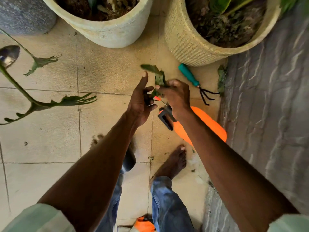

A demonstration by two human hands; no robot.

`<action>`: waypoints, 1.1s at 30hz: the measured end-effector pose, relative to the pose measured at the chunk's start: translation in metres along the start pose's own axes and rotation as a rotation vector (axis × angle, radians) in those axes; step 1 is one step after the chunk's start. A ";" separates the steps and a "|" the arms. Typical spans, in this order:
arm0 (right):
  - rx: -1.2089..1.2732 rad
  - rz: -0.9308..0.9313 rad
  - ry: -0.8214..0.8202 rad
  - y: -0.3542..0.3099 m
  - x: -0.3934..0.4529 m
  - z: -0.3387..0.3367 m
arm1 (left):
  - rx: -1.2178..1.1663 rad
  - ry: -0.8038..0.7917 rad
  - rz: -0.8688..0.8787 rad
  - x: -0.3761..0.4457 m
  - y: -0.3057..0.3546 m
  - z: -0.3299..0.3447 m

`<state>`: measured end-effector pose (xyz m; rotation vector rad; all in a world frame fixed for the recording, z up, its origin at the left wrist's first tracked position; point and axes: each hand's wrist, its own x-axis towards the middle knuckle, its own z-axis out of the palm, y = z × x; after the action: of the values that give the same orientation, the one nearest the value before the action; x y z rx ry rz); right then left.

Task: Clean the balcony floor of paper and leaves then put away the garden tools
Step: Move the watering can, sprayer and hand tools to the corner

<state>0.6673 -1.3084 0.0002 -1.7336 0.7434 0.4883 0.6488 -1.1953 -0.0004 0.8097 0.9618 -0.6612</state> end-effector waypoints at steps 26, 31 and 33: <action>-2.021 -0.429 -0.138 0.056 0.129 -0.186 | 0.129 0.161 0.177 0.020 -0.048 0.077; -1.982 -0.527 -0.107 0.070 0.097 -0.187 | 0.172 0.146 0.163 0.020 -0.049 0.079; -1.791 -0.520 0.063 0.071 0.087 -0.189 | 0.177 0.062 0.162 0.013 -0.048 0.079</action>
<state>0.6706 -1.5215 -0.0525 -3.4156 -0.4387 0.7966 0.6516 -1.2885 -0.0003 1.0582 0.8911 -0.5886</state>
